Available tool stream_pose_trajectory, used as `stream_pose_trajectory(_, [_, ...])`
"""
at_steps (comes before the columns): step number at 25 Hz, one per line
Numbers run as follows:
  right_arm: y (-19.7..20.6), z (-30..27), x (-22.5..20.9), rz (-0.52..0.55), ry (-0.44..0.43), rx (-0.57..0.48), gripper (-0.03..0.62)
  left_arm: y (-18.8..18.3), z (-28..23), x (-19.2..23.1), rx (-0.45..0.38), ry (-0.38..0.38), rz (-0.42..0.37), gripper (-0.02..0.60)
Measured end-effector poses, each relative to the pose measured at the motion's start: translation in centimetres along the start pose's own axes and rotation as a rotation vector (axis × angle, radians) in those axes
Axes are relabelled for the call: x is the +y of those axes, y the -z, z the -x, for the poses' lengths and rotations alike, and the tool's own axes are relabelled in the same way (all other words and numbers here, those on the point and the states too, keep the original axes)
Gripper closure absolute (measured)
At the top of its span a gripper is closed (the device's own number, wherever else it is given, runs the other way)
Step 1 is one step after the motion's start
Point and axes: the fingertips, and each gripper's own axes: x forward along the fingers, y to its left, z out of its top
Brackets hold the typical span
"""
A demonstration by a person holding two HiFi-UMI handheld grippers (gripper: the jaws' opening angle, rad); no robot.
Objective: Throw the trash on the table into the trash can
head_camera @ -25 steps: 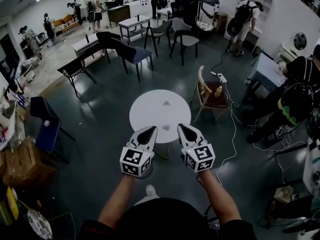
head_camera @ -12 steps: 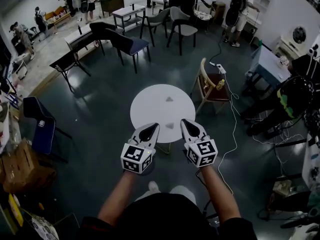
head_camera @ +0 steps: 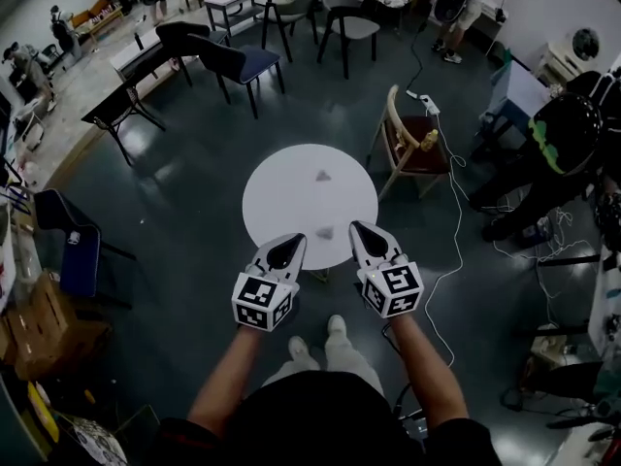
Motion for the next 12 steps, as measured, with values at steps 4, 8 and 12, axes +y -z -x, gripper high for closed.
stream_pose_trajectory(4, [1.3, -1.3, -3.0, -0.009, -0.006, 0.028, 0.576, 1.2, -3.1, 0.0, 0.03, -0.005, -0.005, 0.571])
stream_pose_trajectory(8, [2.9, -3.0, -5.7, -0.017, -0.019, 0.052, 0.576, 2.7, -6.4, 0.6, 0.063, -0.018, -0.012, 0.571])
stream_pose_trajectory(12, [4.7, -4.2, -8.2, -0.022, -0.026, 0.083, 0.576, 5.1, -9.4, 0.9, 0.113, -0.031, -0.009, 0.571])
